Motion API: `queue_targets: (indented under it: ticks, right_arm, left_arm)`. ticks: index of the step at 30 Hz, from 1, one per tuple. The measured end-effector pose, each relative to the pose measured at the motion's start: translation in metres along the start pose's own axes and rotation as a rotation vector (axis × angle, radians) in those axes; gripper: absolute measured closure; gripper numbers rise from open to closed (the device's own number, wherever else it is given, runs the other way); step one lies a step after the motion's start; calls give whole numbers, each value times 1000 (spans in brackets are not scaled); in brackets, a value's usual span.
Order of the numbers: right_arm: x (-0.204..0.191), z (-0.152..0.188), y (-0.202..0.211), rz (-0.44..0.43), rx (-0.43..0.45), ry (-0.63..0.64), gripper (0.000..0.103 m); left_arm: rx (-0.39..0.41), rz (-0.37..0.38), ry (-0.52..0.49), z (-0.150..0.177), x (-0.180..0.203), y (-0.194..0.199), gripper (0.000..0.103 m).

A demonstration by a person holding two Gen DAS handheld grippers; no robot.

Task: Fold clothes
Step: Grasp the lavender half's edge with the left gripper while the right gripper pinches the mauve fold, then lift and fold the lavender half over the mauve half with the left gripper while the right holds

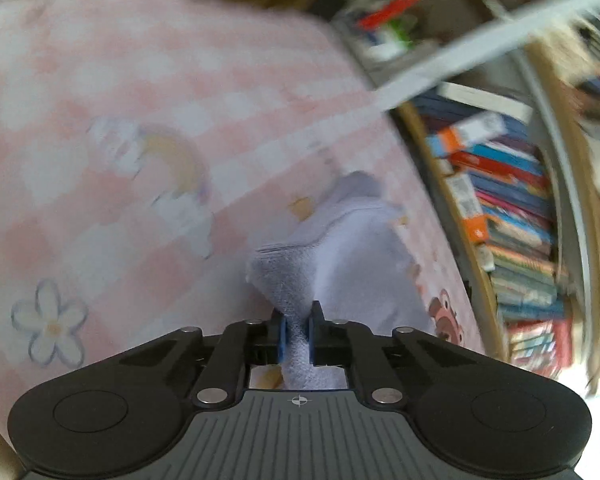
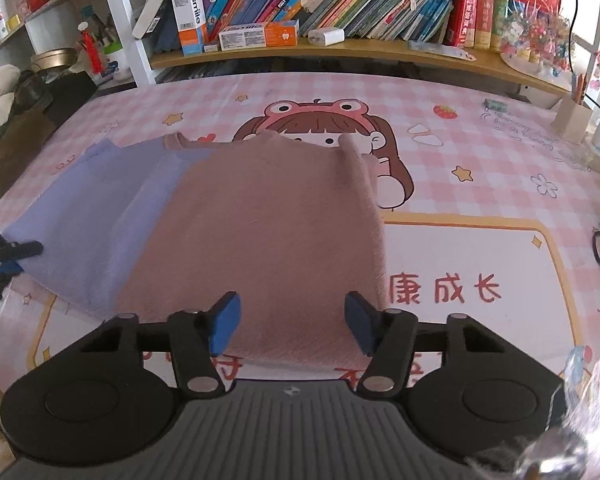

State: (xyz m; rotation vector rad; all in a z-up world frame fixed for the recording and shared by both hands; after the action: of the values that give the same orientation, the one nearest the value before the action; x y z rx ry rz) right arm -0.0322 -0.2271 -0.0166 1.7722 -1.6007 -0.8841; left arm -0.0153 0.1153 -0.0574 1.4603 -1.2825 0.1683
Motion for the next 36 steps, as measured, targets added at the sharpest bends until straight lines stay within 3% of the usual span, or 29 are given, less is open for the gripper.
queue_targets:
  ticks: [1,4,9,15,18,20,22,26,36]
  right_arm:
    - [5,-1,0,-2,2,-5,47]
    - [21,-3,-2,-5,0,-24,47]
    - [42,0,-8,-21,-25,-40,48]
    - [54,4,-16,-63,-76,-30,49]
    - [55,8,-22,-92,-103,-20,55]
    - [54,10,-26,-119,-122,-14,65]
    - [53,12,-31,-153,-139,-18,72]
    - [55,12,-34,-182,-142,-12,75]
    - [66,11,-35,-268,-139,-7,77]
  left_arm:
    - [15,0,-57,1,9,3,95]
    - [9,-13,-58,0,11,2,94]
    - [-1,-14,90,-1,-11,-5,92]
    - [11,-10,163,2,-20,-14,84]
    - [27,4,188,4,-23,-16,84]
    - [38,1,184,5,-21,-16,86]
    - [47,-9,161,7,-19,-15,93]
    - [82,3,87,8,0,-3,95]
    - [156,103,-298,23,122,31,95]
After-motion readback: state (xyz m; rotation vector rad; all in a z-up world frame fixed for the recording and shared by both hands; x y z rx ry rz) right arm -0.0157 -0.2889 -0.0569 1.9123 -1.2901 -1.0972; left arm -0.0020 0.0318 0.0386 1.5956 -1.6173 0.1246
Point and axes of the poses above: each gripper's, at about its wrist camera, not at the fingertips, and y roughly against the way its jaws point, x to its right, z to its underside, the point moved 3 cm from there along -y, roughly the way its jaws point, and after that the axes turned 2 degrees about z, right-handed, at the moved point
